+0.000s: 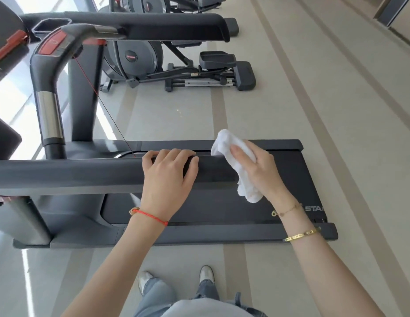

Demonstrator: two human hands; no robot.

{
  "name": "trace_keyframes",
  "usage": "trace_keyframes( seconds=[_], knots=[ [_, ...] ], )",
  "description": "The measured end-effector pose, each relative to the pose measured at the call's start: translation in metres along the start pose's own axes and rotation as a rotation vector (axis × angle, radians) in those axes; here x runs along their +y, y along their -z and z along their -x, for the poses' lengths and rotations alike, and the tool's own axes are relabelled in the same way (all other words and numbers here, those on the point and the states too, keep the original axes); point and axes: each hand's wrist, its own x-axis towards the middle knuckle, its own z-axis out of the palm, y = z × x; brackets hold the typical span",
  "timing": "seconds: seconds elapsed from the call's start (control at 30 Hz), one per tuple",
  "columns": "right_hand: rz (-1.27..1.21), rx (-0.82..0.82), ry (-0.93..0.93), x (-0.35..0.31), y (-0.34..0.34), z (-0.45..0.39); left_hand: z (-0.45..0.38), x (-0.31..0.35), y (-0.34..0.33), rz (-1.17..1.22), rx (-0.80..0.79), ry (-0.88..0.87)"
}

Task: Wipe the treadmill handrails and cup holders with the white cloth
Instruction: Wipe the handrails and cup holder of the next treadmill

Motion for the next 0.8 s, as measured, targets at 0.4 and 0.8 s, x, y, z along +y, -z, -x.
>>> trace_keyframes(
  seconds=[0.4, 0.8],
  knots=[
    [-0.079, -0.113, -0.104, -0.001, 0.010, -0.006, 0.001, 0.002, 0.000, 0.007, -0.009, 0.001],
    [-0.151, 0.045, 0.013, 0.022, 0.002, 0.010, 0.000, 0.002, 0.000, 0.019, -0.006, 0.000]
  ],
)
